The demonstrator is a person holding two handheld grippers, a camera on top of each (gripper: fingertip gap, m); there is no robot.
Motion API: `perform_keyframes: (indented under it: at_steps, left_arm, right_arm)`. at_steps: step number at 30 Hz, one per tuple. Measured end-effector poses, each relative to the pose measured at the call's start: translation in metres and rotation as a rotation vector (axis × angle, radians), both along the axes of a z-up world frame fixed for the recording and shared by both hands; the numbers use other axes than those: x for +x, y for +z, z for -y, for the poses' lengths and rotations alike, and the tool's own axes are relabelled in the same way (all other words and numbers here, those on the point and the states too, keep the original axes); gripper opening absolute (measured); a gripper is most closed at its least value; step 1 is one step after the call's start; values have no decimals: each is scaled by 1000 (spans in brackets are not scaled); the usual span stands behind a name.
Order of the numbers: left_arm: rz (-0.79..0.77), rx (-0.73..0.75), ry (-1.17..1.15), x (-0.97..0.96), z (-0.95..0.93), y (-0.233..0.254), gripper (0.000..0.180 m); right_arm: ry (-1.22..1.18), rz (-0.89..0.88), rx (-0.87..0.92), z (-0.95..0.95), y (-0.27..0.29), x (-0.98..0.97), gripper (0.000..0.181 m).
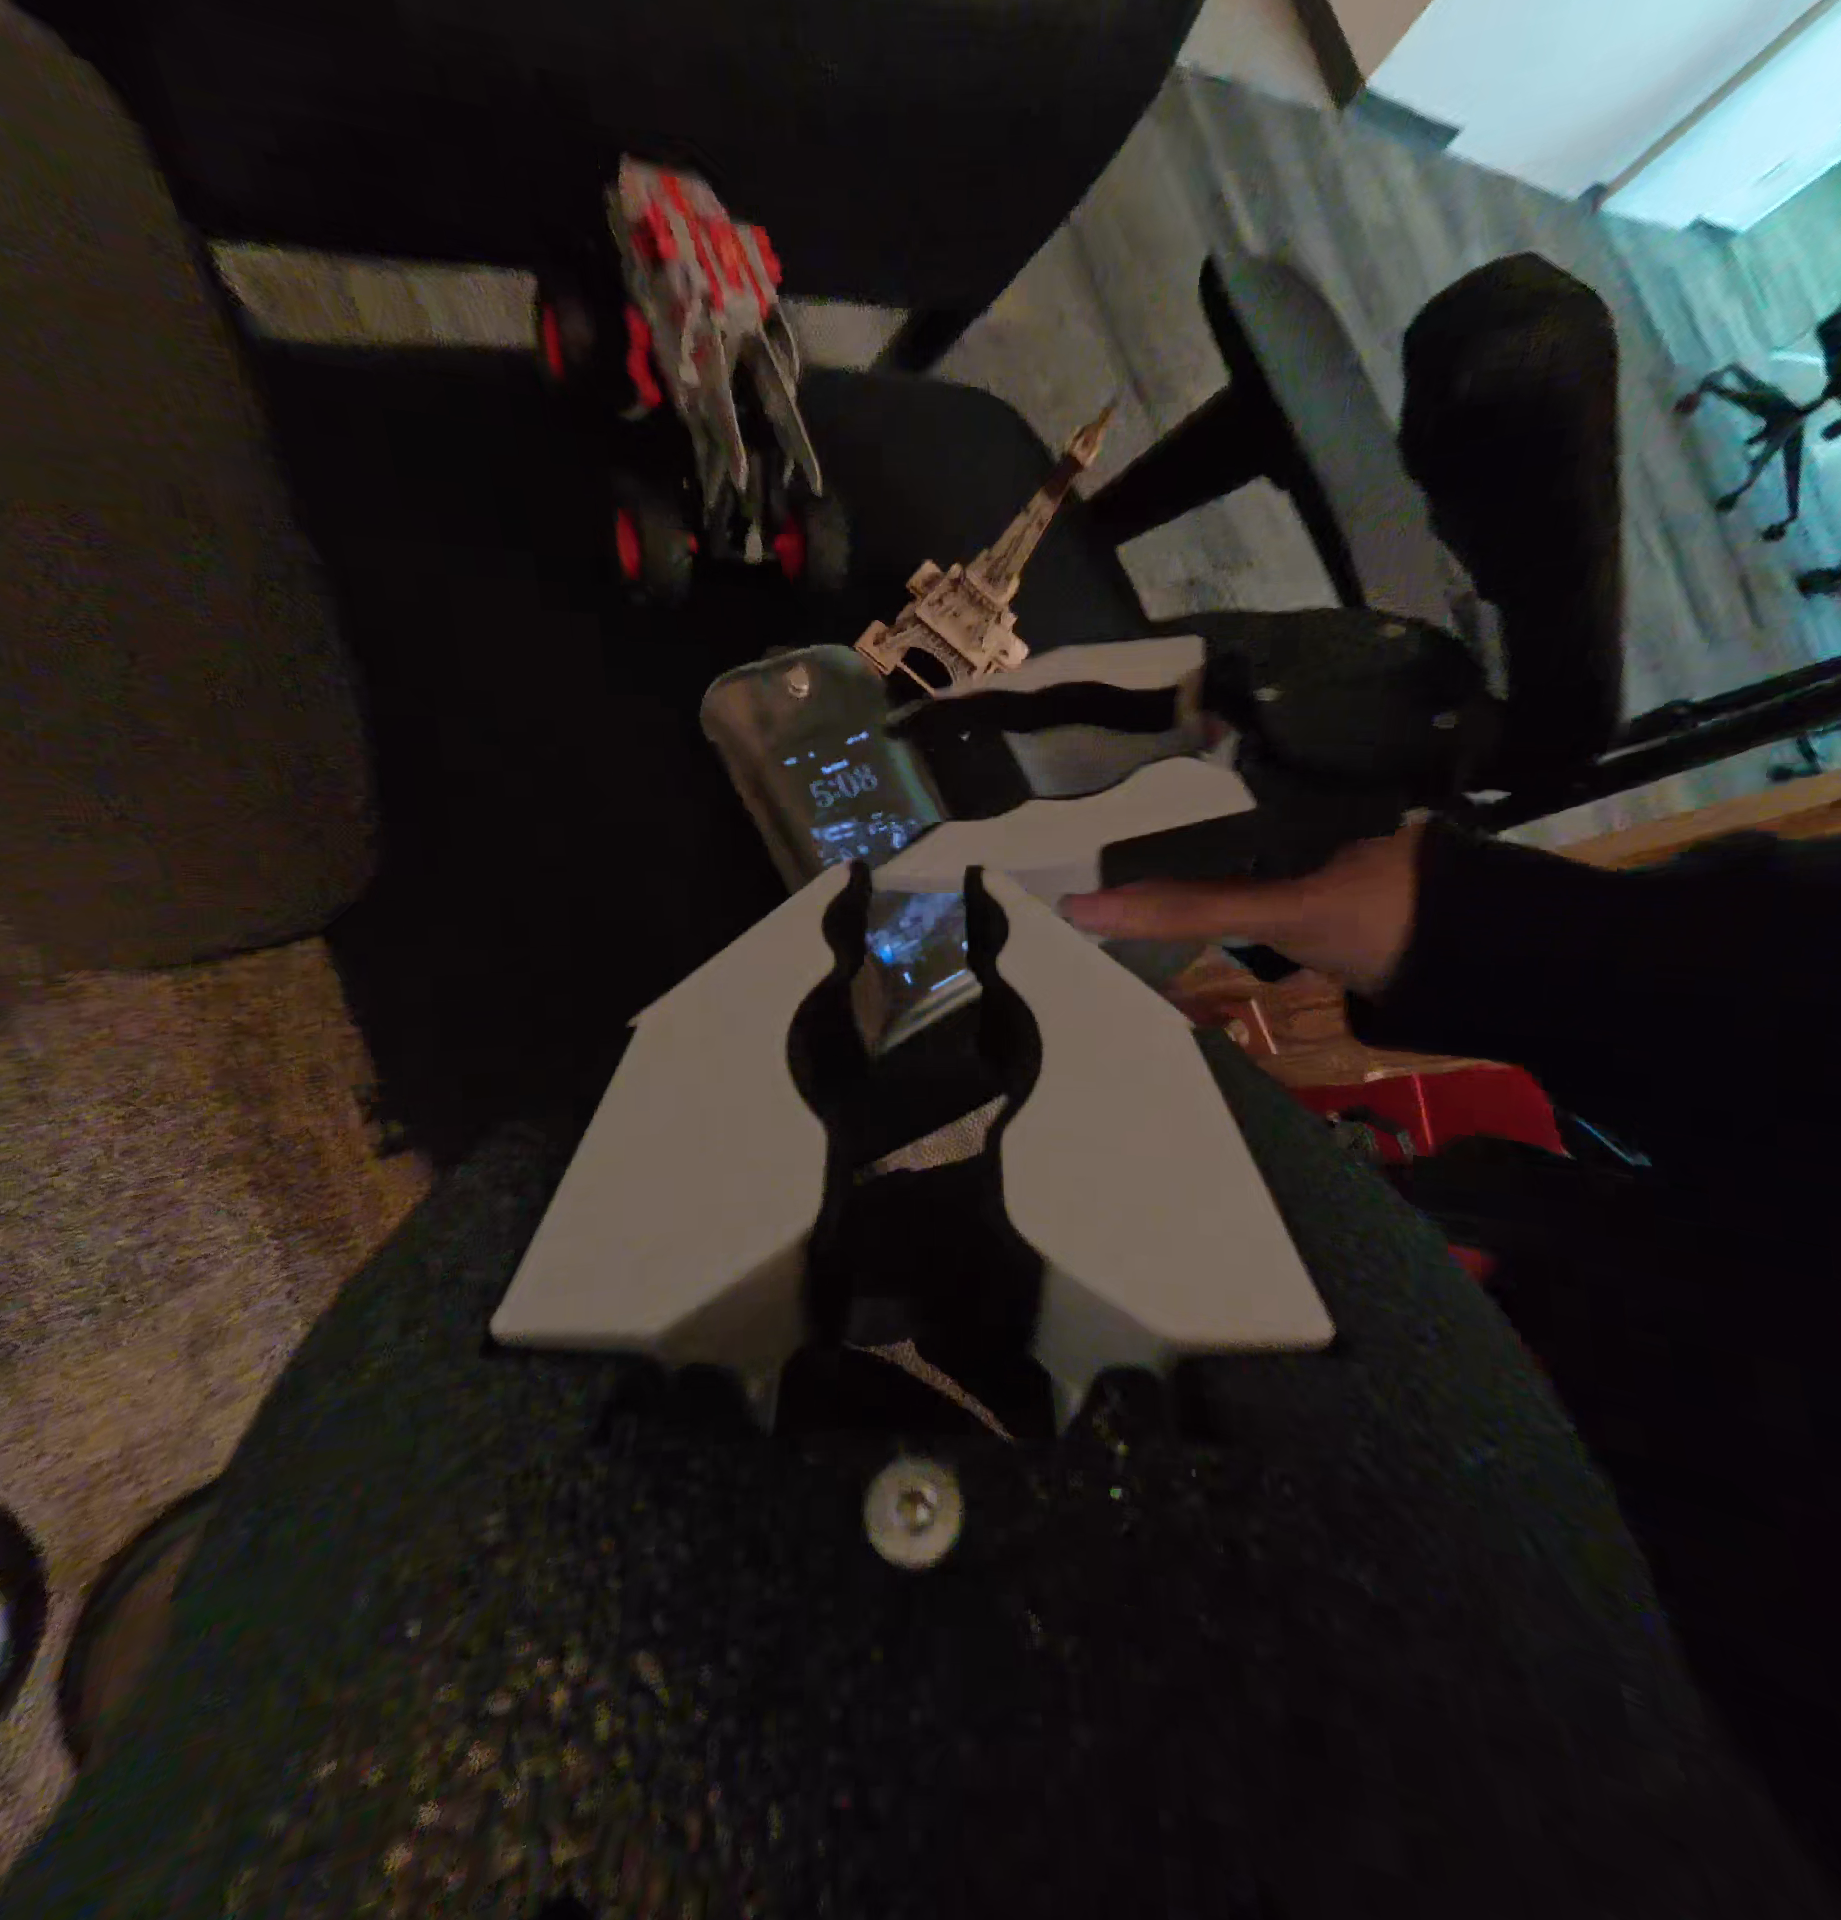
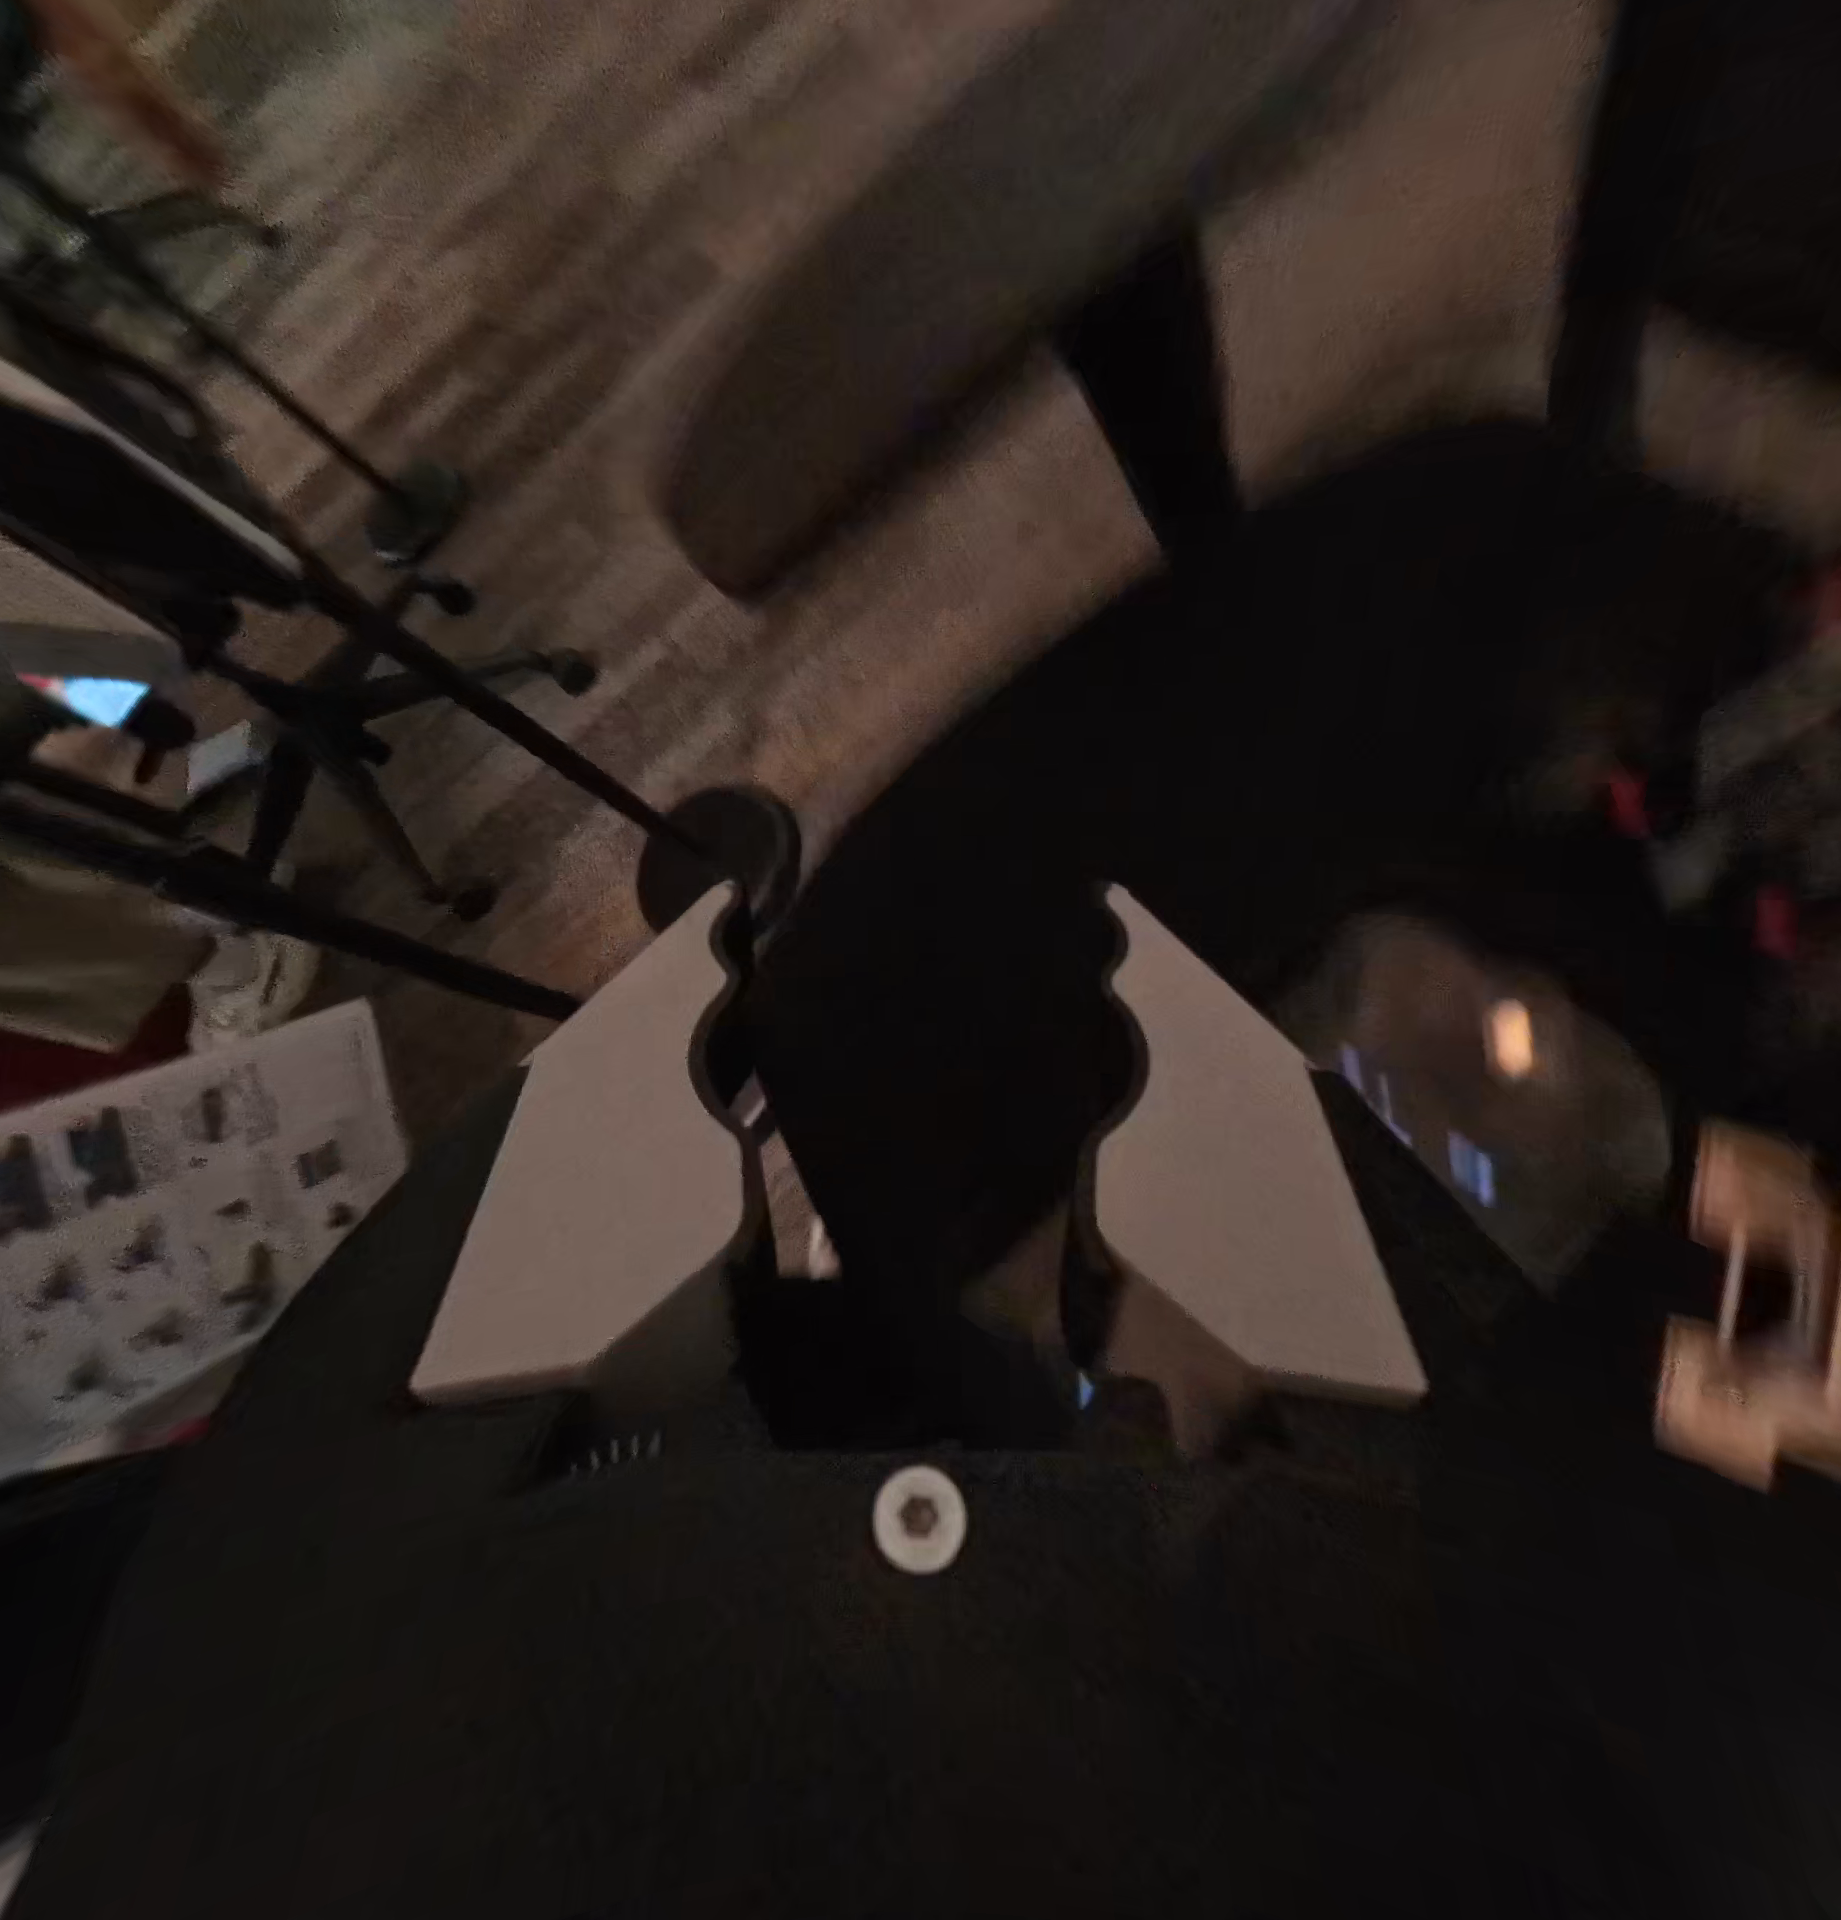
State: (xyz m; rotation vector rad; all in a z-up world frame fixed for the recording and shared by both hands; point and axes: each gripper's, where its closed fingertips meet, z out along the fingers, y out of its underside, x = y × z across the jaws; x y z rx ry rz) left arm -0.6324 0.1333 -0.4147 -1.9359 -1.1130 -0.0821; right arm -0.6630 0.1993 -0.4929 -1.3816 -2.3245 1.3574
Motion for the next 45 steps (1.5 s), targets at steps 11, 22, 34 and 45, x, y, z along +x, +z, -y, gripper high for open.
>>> perform_keyframes:
  at_steps: [11,22,34,45]
  left_arm:
    - [-333,-287,515,-59,203,179,83]
    - [-544,-432,1017,-121,388,244,98]
    - [-618,-824,1485,-320,677,282,113]
    - [-551,-643,1667,-443,945,257,115]
  right_arm:
    - [386,-670,-22,304,222,-141,128]
    - [607,-512,-116,528,213,-245,124]
    - [918,-488,-262,819,264,-424,128]
    - [834,-648,-167,936,320,-659,135]
